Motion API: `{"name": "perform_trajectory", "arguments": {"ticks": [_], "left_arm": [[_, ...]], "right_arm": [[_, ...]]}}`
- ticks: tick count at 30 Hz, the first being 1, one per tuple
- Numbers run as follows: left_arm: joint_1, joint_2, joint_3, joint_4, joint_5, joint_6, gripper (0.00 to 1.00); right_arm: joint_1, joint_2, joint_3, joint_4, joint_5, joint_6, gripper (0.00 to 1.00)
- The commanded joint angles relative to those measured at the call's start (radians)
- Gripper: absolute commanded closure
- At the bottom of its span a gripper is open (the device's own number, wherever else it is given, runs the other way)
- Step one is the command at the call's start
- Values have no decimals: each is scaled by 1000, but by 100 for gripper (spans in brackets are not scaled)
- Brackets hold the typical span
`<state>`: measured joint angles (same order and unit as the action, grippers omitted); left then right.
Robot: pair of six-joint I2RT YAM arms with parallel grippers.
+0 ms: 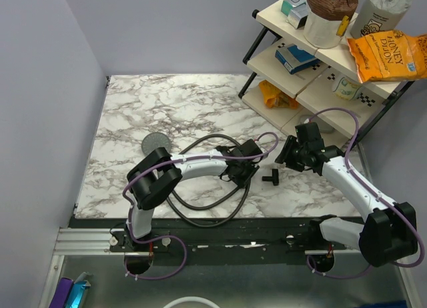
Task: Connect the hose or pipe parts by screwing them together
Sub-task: Pick up the pipeline from the center of the board, then pick up the adaptor from the center of the board.
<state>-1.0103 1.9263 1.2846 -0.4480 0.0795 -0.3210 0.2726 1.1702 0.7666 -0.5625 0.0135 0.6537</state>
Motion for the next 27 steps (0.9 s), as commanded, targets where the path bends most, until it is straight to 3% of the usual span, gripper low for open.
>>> {"name": "perform_trajectory", "arguments": {"ticks": [1, 4, 7, 8, 10, 19, 27], "left_arm": [[-24, 7, -82, -35, -15, 0, 63], [-27, 7, -84, -31, -14, 3, 64], [-27, 14, -77, -26, -4, 8, 78], [-28, 14, -79, -23, -3, 11, 88], [-27, 13, -80, -12, -3, 11, 99], [-48, -47, -111, 46, 0, 63, 100], [-48, -128, -119, 60, -52, 135, 100]], "right_arm": [[-7, -17, -15, 12, -4, -8, 44], [-7, -17, -15, 10, -3, -6, 45], [-7, -20, -13, 9, -1, -6, 45], [-7, -20, -13, 7, 0, -8, 45], [-7, -18, -10, 6, 2, -8, 45], [-9, 51, 17, -29, -6, -14, 45], [-7, 342, 155, -145, -6, -74, 46]]}}
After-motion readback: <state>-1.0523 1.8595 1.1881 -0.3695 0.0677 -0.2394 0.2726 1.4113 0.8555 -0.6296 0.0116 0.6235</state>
